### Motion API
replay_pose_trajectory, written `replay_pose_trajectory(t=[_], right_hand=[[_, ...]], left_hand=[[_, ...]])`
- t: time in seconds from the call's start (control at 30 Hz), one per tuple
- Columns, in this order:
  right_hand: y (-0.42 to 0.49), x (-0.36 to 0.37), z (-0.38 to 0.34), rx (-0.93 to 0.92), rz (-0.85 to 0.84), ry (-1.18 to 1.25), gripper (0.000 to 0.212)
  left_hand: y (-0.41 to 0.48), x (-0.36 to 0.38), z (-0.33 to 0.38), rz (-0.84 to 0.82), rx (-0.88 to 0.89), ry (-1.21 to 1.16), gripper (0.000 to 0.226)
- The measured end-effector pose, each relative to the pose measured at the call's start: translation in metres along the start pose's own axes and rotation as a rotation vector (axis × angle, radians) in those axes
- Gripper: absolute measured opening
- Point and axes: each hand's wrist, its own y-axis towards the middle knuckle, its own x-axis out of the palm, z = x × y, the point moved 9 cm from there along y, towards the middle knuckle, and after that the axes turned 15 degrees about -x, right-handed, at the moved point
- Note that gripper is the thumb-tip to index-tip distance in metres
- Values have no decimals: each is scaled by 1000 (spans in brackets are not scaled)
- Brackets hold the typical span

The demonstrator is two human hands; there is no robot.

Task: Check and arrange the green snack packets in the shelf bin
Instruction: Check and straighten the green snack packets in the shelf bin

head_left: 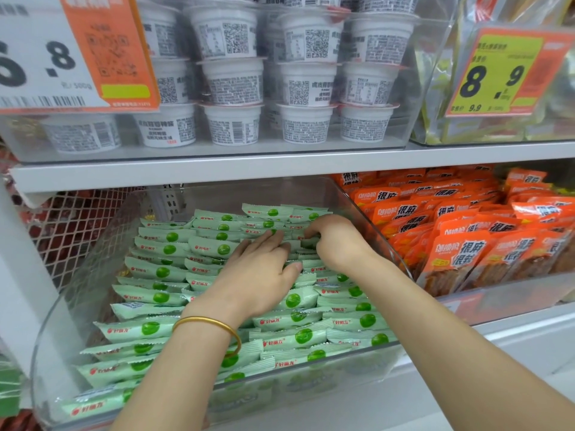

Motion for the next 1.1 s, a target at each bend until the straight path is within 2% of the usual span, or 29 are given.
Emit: replay_pose_trajectory(t=[0.47, 0.6, 0.67, 0.8, 0.9, 0.97, 1.1], right_hand=[[-10, -5, -1, -64, 102, -23, 42], [-6, -19, -2, -48, 138, -57, 50], [-13, -31, -8, -73, 196, -83, 53], [-51, -60, -34, -231, 411, -108, 51], [-68, -73, -43, -307, 480, -101, 54], [-78, -81, -48, -367, 523, -63, 55], [-97, -87, -48, -474, 601, 90, 46]], left_hand=[[-1, -2, 1, -13, -5, -2, 53], [-3, -4, 0, 11, 5, -24, 53], [-4, -8, -1, 47, 12, -94, 54], [-13, -36, -3, 211, 2, -408, 62], [-21, -47, -1, 255, 6, -621, 68], [-25, -52, 5, 274, 56, -726, 62], [-39, -62, 16, 355, 137, -760, 23]])
